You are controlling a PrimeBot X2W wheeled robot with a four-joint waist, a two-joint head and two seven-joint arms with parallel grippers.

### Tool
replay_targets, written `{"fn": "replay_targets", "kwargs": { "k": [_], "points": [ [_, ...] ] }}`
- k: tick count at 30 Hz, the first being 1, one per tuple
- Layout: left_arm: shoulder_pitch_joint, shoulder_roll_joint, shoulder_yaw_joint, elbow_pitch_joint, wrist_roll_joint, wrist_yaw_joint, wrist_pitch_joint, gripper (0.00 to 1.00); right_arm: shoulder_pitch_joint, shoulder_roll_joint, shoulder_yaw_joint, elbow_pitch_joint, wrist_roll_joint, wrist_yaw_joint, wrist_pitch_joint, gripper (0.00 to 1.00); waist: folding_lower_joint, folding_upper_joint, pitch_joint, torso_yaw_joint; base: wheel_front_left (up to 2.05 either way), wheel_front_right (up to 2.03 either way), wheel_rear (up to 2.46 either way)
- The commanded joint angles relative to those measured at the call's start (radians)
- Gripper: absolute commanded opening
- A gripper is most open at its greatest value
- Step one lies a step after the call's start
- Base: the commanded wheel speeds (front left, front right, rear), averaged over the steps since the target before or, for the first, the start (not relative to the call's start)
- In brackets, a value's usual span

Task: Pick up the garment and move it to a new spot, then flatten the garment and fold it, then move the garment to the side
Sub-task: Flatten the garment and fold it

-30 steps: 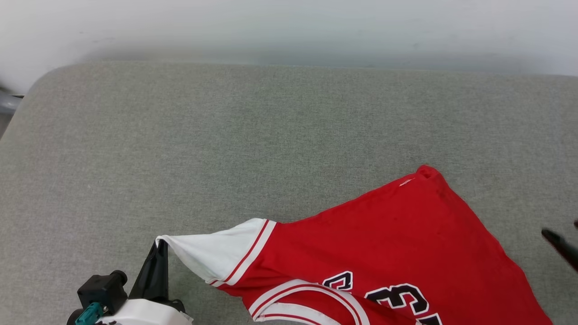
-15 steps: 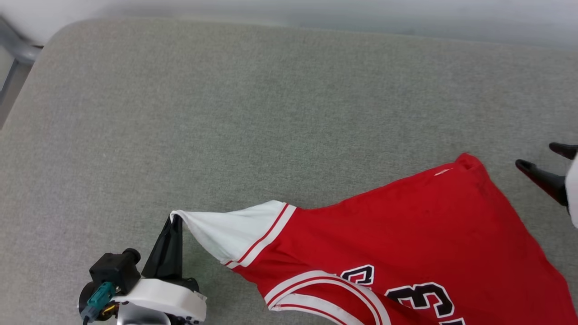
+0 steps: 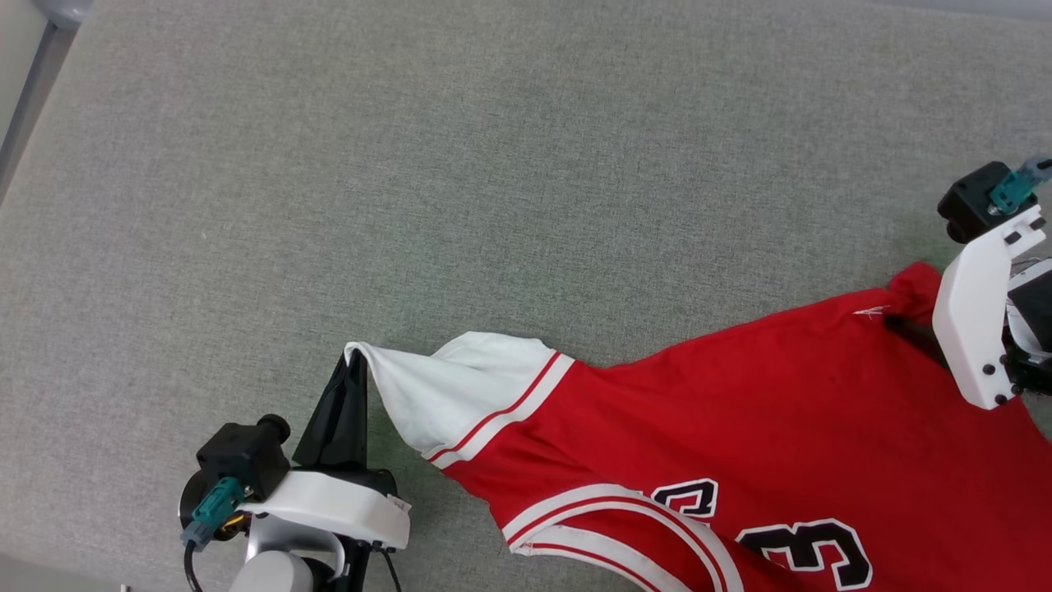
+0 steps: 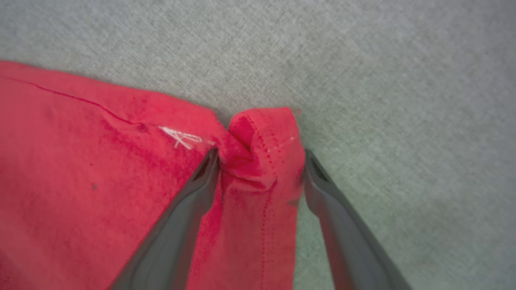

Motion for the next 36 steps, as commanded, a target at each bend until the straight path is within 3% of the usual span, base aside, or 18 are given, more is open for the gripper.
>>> {"fn": "replay_targets", "kwargs": {
  "k": [1, 6, 7, 8, 9, 17, 25, 36],
  "points": [
    [-0.015, -0.006, 0.001, 0.006, 0.003, -0.006, -0.007, 0.0, 0.0, 0.007, 0.047, 0.036, -0.003, -0.001, -0.003, 1.0, -0.0001, -0.0001, 0.012, 0.006, 0.0, 0.0, 0.0],
    [-0.026, -0.011, 0.005, 0.018, 0.008, -0.008, -0.009, 0.0, 0.009, 0.002, 0.148, 0.102, 0.019, -0.001, -0.036, 1.0, -0.0001, -0.0001, 0.017, 0.003, 0.0, 0.0, 0.0],
    [-0.025, -0.012, 0.007, 0.02, 0.009, -0.009, -0.01, 0.0, 0.005, 0.001, 0.163, 0.111, 0.024, -0.001, -0.042, 0.81, -0.0001, -0.0001, 0.015, 0.0, 0.0, 0.0, 0.0],
    [-0.025, -0.012, 0.009, 0.023, 0.01, -0.009, -0.011, 0.0, -0.002, 0.002, 0.173, 0.117, 0.029, -0.001, -0.061, 0.25, -0.0001, -0.0001, 0.013, -0.004, 0.0, 0.0, 0.0],
    [-0.024, -0.012, 0.01, 0.025, 0.01, -0.01, -0.011, 0.0, -0.013, 0.002, 0.179, 0.121, 0.033, -0.001, -0.082, 0.0, -0.0001, -0.0001, 0.009, -0.007, 0.0, 0.0, 0.0],
    [-0.002, 0.013, 0.016, 0.03, 0.028, -0.015, -0.013, 0.0, -0.082, 0.002, 0.178, 0.128, 0.085, -0.001, -0.292, 0.0, -0.0001, -0.0001, -0.077, -0.047, 0.0, 0.0, 0.0],
    [-0.009, 0.067, 0.023, -0.035, 0.05, -0.004, 0.007, 0.0, -0.049, -0.015, 0.137, 0.085, 0.12, -0.001, -0.491, 0.0, -0.0001, -0.0001, -0.188, -0.097, 0.0, 0.0, 0.0],
    [-0.207, 0.129, 0.03, -0.212, 0.082, -0.014, 0.088, 0.0, -0.015, 0.009, -0.075, -0.037, 0.056, -0.001, -0.649, 0.0, -0.0001, -0.0001, -0.259, -0.158, 0.0, 0.0, 0.0]
  ]
}}
